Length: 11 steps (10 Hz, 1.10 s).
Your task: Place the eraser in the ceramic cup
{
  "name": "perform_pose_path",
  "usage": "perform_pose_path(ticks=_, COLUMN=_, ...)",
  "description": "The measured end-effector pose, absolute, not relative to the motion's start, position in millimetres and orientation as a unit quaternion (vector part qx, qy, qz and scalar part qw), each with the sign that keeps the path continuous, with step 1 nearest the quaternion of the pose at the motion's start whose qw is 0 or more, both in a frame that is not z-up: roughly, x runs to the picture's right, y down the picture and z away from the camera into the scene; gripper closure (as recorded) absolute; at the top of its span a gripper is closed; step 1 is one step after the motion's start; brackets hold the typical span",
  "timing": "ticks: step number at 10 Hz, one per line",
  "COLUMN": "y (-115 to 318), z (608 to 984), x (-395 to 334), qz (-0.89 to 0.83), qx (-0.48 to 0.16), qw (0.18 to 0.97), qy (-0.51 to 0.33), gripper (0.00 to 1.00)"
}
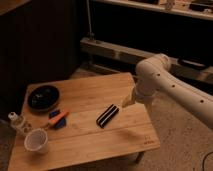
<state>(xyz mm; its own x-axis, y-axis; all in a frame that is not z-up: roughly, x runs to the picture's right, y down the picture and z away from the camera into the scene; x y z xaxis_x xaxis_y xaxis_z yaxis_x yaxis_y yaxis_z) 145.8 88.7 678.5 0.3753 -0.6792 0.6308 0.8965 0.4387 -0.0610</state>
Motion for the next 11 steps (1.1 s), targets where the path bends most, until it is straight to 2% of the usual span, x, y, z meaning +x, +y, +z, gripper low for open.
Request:
perform_pose_path(ticks=2, y=87, z=649, x=115, qz=-0.442, qx=-0.150, qw=0.839, qy=-0.282, gripper=0.20)
perform_pose_path(ticks=5, y=69, z=639, x=63, qz=-0.465, qx=-0.148, qw=0.839, qy=-0.241, gripper=0.20)
perform_pose_path(ticks=8, y=56, z=665, x=33, qz=-0.481, qx=-0.183, qw=0.830, qy=-0.217, gripper=0.20)
perform_pose_path(ticks=11, y=84, z=712, x=29, qz=-0.471, qx=-0.229, qw=0.815, qy=-0.247, gripper=0.20)
